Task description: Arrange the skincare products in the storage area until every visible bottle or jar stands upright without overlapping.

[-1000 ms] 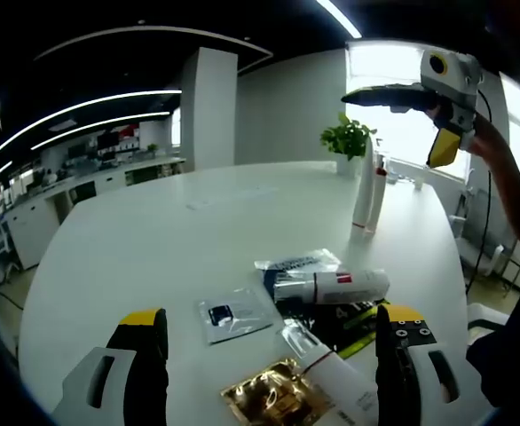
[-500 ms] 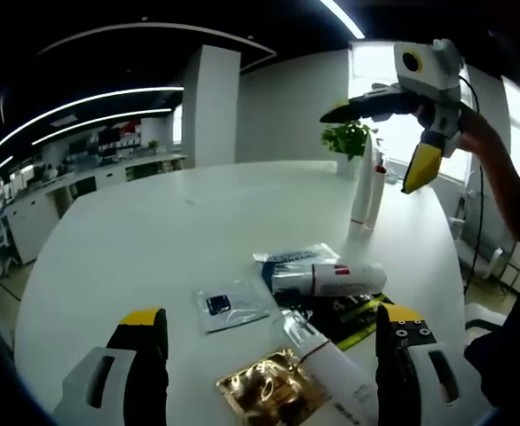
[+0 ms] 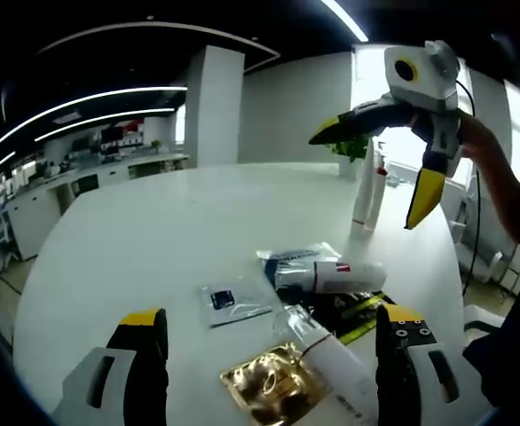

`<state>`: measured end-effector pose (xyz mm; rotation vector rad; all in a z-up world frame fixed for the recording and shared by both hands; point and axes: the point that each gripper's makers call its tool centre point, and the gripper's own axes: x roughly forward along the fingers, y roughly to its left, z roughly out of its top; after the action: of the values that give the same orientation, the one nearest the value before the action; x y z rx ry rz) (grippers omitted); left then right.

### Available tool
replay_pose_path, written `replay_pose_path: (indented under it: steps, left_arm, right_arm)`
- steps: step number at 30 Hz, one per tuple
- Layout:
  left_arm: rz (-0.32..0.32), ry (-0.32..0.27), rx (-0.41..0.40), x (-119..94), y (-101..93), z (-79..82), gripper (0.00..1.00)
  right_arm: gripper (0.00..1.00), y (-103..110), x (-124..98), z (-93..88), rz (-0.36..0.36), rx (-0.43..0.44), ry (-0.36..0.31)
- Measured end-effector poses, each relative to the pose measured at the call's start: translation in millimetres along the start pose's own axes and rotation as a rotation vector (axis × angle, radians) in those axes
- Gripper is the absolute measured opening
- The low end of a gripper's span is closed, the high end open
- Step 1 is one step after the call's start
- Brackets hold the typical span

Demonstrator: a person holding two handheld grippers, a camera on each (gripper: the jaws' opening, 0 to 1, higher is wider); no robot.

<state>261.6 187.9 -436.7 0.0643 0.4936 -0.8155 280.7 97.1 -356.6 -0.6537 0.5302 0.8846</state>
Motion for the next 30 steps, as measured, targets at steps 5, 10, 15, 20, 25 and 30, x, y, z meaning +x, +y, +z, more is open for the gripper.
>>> replay_pose_path:
  steps: [5,10,15,20,25,30]
  left_arm:
    - [-0.001,0.001,-0.003,-1.2,-0.2,-2.3,1.0]
    - [-0.002,0.0,-0.005,-3.0,-1.0,-3.5,1.0]
    - [-0.004,-0.003,-0.013,-4.1,-1.8,-4.1,1.0]
    - [-0.009,-0.001,-0.011,-3.7,-3.6,-5.7,1.0]
    - [-0.003,0.004,-0.014,-5.6,-1.1,-8.5,1.0]
    - [-0.003,0.0,-0.015,-6.8,-0.3,-8.4,1.0]
  right_arm:
    - [0.97,5.3,8.1,-0.2,0.021,0.019,0.0]
    - [0.94,6.8,13.6,-2.4,0.03,0.029,0.001]
    - [0.9,5.5,17.2,-3.9,0.031,0.048,0.005]
    - [0.81,7.3,26.3,-11.4,0.038,0.081,0.021]
    - [0.75,9.5,36.2,-15.0,0.06,0.137,0.006]
    - [0.66,11.7,43.6,-20.1,0.072,0.169,0.016]
